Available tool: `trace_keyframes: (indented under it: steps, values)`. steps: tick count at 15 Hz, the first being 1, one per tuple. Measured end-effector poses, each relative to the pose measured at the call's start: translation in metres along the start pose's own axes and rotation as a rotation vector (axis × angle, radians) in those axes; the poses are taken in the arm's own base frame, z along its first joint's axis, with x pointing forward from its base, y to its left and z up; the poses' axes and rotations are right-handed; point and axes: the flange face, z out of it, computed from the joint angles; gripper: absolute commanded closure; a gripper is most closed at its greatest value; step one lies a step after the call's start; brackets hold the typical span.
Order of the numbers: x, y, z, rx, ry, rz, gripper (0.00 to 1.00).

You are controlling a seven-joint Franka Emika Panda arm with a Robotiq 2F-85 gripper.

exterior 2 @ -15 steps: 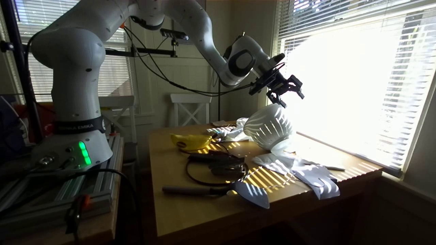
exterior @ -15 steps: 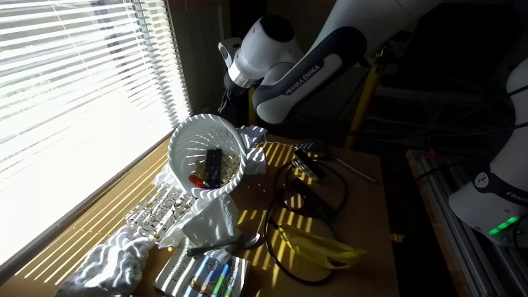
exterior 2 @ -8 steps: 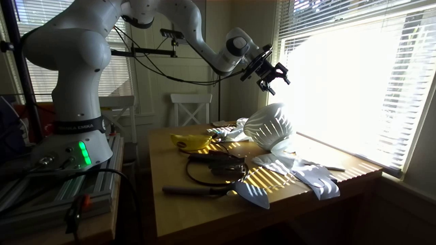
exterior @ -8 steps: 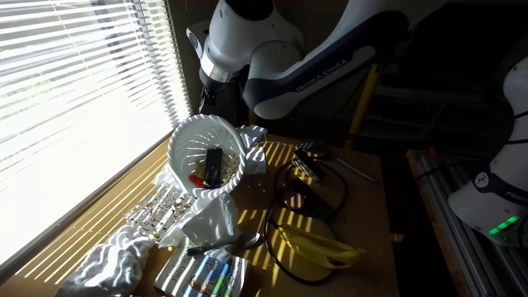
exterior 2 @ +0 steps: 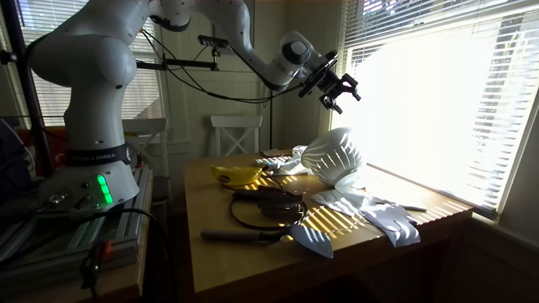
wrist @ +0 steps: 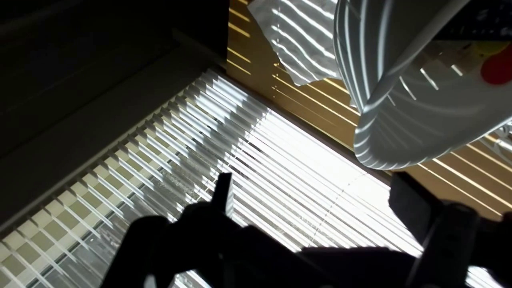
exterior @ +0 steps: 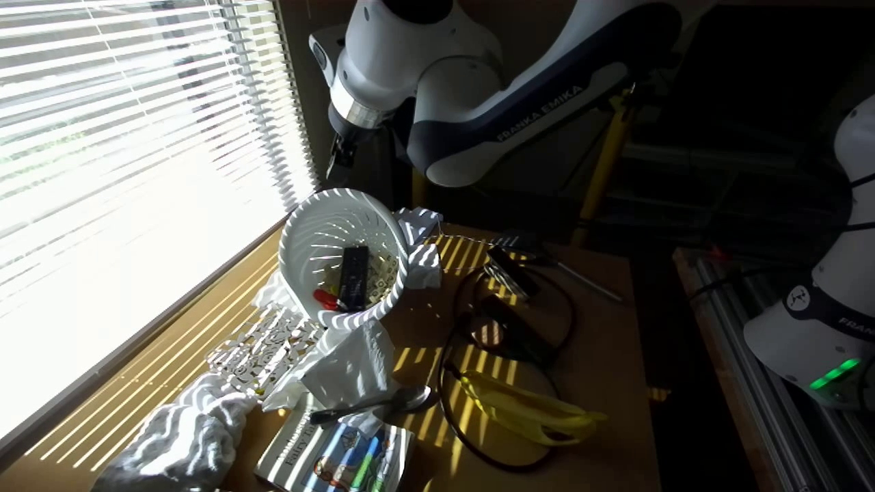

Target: Empty the contents in the white bowl

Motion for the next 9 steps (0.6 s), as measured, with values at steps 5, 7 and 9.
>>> trace_keyframes:
  steps: [5, 7, 9]
  values:
    - [-0.024, -0.018, 0.018, -0.116, -0.187, 0.075, 0.00]
    - [-0.034, -0.034, 0.020, -0.130, -0.277, 0.090, 0.00]
    - [-0.040, -0.052, 0.019, -0.123, -0.347, 0.108, 0.00]
